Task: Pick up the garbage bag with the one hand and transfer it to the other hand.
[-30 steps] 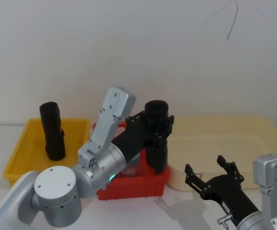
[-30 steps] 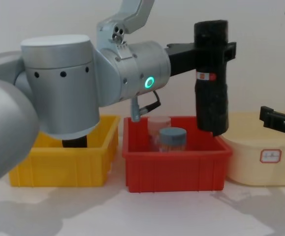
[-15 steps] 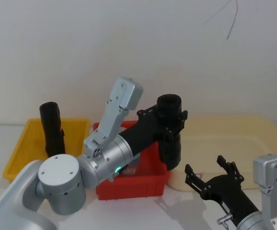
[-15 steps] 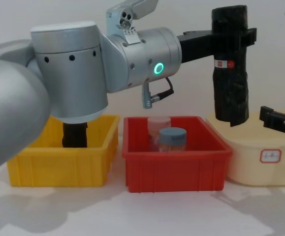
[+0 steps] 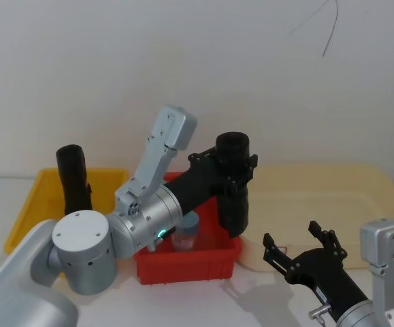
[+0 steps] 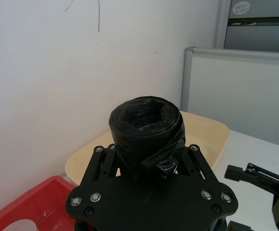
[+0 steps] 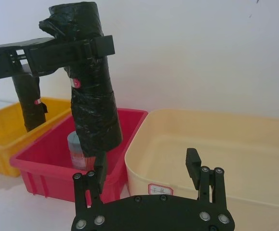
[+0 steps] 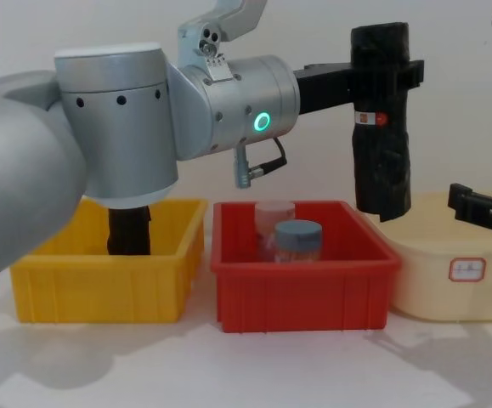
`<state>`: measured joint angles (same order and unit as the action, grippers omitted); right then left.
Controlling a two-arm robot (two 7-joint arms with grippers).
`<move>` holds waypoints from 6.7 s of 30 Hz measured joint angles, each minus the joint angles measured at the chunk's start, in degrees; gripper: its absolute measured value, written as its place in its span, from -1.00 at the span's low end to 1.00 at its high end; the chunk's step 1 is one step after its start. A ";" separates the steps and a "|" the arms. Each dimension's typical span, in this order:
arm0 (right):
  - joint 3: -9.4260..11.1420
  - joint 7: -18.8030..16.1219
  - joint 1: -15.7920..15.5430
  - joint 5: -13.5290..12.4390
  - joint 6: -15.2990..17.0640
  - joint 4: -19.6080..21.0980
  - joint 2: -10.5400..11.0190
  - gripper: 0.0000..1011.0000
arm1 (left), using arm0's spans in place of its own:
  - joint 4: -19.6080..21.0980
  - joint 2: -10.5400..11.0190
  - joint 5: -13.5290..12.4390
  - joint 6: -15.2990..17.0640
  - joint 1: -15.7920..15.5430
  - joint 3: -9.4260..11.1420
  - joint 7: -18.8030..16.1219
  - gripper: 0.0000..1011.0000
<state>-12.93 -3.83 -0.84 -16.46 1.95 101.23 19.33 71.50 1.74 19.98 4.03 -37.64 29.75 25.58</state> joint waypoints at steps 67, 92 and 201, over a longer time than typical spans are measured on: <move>-2.94 -8.20 12.87 -1.14 5.50 -10.99 -6.81 0.98 | -2.52 0.20 0.37 -0.20 -1.55 0.07 0.33 -0.10; -4.49 -9.60 19.05 -1.03 6.01 -17.96 -9.54 0.98 | -2.51 0.20 0.37 -0.20 -1.55 0.07 0.33 -0.10; 8.59 6.39 25.25 7.84 15.53 -22.23 -3.37 0.98 | 4.12 2.73 1.01 -2.25 4.18 -3.25 -4.57 0.98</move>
<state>-4.34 2.56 24.41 -8.62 17.48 78.99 15.96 75.62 4.47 20.99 1.78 -33.47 26.50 21.01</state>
